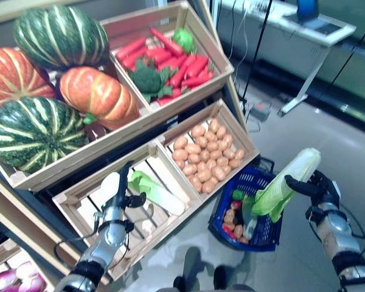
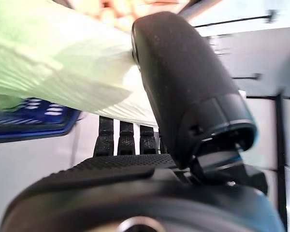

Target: Put vegetables into the basket

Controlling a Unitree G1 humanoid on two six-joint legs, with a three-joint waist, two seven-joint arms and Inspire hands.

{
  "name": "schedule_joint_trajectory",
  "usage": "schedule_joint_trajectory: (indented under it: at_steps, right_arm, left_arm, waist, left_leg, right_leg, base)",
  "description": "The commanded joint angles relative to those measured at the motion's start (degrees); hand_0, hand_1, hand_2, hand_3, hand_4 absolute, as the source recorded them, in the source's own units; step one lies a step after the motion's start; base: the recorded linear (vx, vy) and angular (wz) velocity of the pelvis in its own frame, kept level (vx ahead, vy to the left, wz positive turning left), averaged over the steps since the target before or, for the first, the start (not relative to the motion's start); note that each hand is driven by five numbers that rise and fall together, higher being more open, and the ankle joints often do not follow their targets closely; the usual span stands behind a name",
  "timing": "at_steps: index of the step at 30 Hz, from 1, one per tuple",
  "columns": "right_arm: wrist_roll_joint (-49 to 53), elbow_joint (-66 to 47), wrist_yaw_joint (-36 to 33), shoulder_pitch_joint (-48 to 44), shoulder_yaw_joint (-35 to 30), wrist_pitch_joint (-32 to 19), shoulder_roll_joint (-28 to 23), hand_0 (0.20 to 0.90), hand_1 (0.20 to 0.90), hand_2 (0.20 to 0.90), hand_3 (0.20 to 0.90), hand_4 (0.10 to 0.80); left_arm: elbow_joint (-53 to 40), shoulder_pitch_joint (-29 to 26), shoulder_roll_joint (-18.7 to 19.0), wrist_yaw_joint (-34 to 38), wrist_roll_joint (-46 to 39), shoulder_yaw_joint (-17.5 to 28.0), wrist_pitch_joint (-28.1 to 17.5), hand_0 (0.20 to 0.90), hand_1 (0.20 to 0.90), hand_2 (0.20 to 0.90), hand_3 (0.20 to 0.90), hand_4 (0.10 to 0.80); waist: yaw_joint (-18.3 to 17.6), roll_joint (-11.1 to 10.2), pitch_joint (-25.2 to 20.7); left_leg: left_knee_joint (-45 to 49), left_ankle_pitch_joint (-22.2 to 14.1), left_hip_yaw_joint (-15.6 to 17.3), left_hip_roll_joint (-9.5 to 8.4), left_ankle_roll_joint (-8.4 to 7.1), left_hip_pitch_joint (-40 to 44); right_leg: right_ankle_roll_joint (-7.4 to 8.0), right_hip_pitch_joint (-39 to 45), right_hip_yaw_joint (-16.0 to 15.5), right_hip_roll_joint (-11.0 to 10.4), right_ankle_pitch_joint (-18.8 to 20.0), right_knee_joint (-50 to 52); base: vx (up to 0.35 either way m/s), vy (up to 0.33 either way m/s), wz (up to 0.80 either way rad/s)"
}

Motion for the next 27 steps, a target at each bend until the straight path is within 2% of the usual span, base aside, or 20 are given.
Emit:
schedule_joint_trajectory:
  at_steps: [1,6,16,24,25,26,27]
  right_arm:
    - [-0.99,0.25,-1.57,-11.58,0.54,-4.98,-6.14,0.3,0.3,0.3,0.3,0.4]
    - [-2.03,1.65,-4.63,-16.86,2.87,-3.27,-7.23,0.3,0.3,0.3,0.3,0.4]
    - [0.75,6.02,-6.14,-25.92,4.92,-0.1,-10.15,0.3,0.3,0.3,0.3,0.4]
    - [3.92,10.01,-5.73,-30.98,5.99,2.04,-10.43,0.3,0.3,0.3,0.3,0.4]
    - [3.82,10.43,-6.57,-31.44,6.24,1.89,-10.36,0.712,0.712,0.712,0.712,0.675]
    - [3.44,11.26,-7.92,-32.05,6.34,1.38,-10.14,0.9,0.9,0.9,0.9,0.8]
    - [3.65,11.65,-8.33,-32.49,6.32,1.08,-10.18,0.9,0.9,0.9,0.9,0.8]
  left_arm:
    - [-0.96,-10.53,4.74,4.78,-0.92,0.06,-3.66,0.9,0.9,0.9,0.9,0.8]
    - [-4.57,-13.29,7.39,5.75,-2.16,-0.26,-5.03,0.9,0.9,0.9,0.9,0.8]
    - [-12.22,-21.47,14.45,6.2,1.72,-4.71,-1.81,0.9,0.9,0.9,0.9,0.8]
    - [-11.67,-27.24,17.31,9.23,8.54,-9.45,-0.91,0.9,0.9,0.9,0.9,0.8]
    - [-11.27,-28.02,17.44,9.58,9.3,-10.36,-0.74,0.9,0.9,0.9,0.9,0.8]
    - [-10.59,-29.11,17.53,9.84,10.57,-11.61,-0.4,0.9,0.9,0.9,0.9,0.8]
    - [-10.39,-29.75,17.75,9.87,10.97,-12.27,-0.21,0.9,0.9,0.9,0.9,0.8]
  waist:
    - [-0.33,-0.82,4.58]
    - [0.27,0.34,9.6]
    - [0.69,1.89,13.13]
    - [0.13,3.04,13.46]
    - [0.05,3.15,13.48]
    - [-0.14,3.28,13.49]
    - [-0.18,3.36,13.55]
  left_leg:
    - [10.14,-4.86,-2.33,-0.67,-1.16,-6.32]
    - [21.42,-6.43,-2.7,-1.44,-1.28,-17.43]
    - [39.66,-12.07,-1.91,-3.33,0.16,-35.1]
    - [51.71,-17.04,0.22,-2.32,1.12,-43.92]
    - [52.82,-17.43,0.28,-2.26,1.13,-44.58]
    - [54.49,-18.05,0.5,-1.97,1.31,-45.52]
    - [55.32,-18.39,0.52,-1.88,1.35,-45.92]
  right_leg:
    - [-1.77,-2.08,-2.0,-1.92,-11.75,15.37]
    - [-2.71,-12.64,-3.53,-3.45,-14.09,26.59]
    - [-3.76,-31.57,-3.68,-7.78,-20.99,50.75]
    - [-4.98,-41.02,-2.87,-9.83,-25.23,63.36]
    - [-5.03,-41.78,-2.66,-9.9,-25.52,64.45]
    - [-5.19,-42.86,-2.38,-10.08,-25.97,65.98]
    - [-5.27,-43.25,-2.28,-10.1,-26.21,66.64]
  base:
    - [-0.131,-0.002,0.15]
    - [-0.133,0.004,0.08]
    - [-0.079,0.027,0.15]
    - [-0.021,0.032,0.06]
    - [0.0,0.0,0.0]
    - [-0.002,0.026,-0.03]
    - [0.0,0.022,-0.03]
